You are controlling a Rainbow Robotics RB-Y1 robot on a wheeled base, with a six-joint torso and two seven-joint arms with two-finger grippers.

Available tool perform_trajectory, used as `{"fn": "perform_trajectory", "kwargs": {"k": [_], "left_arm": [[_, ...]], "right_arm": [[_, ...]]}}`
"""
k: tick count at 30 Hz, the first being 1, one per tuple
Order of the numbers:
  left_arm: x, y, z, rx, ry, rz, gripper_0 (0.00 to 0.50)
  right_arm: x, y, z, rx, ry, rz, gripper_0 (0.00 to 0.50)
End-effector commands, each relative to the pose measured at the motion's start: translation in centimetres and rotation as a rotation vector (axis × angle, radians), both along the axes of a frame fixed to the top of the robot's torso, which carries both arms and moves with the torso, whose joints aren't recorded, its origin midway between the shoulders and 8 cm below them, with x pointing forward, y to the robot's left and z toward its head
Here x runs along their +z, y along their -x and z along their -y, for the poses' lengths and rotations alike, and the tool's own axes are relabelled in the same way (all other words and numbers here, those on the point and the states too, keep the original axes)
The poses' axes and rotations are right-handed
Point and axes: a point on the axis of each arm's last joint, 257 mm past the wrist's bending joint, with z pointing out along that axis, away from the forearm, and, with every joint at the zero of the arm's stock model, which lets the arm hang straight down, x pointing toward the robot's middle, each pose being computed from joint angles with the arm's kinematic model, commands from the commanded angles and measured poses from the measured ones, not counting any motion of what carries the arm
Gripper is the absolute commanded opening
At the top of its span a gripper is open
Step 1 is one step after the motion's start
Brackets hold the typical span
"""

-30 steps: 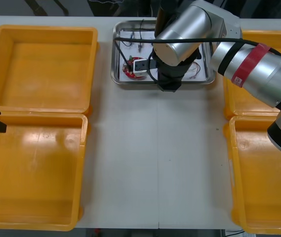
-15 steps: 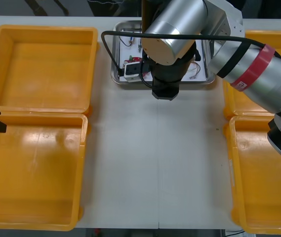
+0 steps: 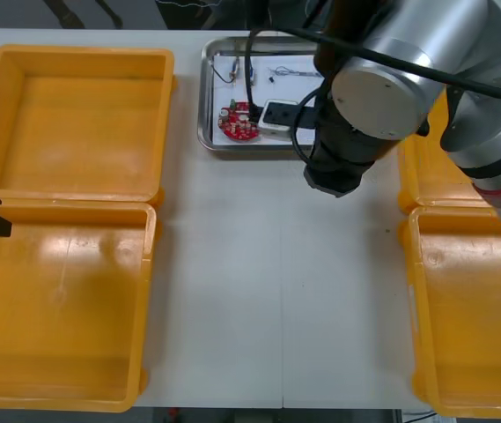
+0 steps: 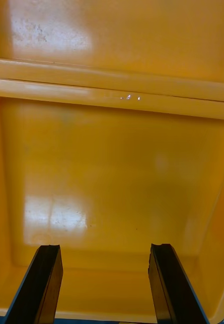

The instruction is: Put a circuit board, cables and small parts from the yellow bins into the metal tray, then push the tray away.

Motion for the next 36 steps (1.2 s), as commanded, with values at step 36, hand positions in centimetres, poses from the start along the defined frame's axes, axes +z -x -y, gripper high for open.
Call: {"fn": "perform_trajectory", "kwargs": {"k": [36], "left_arm": [[1.0,0.2,-1.1,-0.064,-0.073,0.020,0.500]], "right_arm": [[3.9,7.9,31.4,-1.008,-0.551,0.157,0.500]]}}
